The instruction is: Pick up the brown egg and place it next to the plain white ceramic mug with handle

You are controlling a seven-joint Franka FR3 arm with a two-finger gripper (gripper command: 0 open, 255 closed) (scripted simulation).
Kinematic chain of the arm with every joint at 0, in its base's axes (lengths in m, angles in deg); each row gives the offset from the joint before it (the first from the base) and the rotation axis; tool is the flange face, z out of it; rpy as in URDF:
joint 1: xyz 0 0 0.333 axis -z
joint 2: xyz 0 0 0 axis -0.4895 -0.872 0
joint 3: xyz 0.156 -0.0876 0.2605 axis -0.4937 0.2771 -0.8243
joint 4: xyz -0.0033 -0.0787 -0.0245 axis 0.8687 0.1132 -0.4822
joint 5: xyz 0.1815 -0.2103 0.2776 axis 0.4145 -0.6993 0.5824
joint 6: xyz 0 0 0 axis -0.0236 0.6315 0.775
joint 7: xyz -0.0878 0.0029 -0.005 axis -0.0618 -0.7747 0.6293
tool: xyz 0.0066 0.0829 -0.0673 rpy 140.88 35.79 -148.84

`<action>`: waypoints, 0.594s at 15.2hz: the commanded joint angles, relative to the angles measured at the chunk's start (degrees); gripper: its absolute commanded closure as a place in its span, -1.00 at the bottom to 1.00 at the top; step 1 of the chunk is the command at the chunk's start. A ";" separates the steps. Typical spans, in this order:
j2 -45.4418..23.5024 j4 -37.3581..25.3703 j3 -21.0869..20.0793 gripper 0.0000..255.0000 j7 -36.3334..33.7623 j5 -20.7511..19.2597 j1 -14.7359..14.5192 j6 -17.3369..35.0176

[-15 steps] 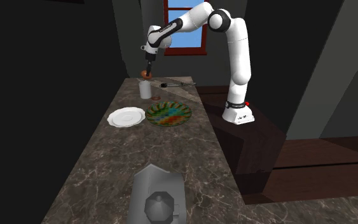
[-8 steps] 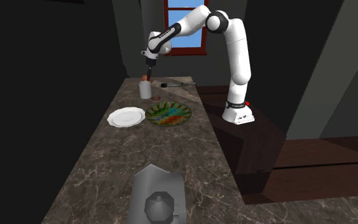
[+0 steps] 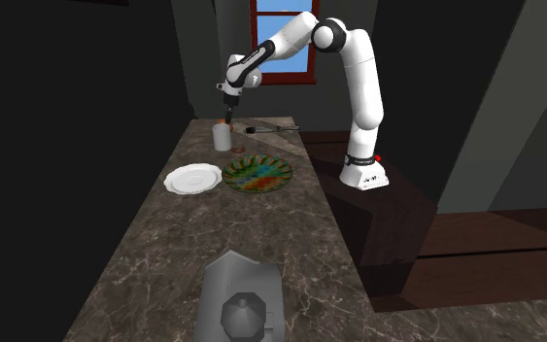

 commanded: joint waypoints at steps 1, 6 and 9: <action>-0.03 -0.01 -0.01 1.00 0.01 0.02 0.00 0.05; -0.02 -0.01 -0.01 -1.00 0.02 0.02 0.00 0.05; -0.03 -0.02 -0.01 -1.00 0.02 0.02 0.00 0.05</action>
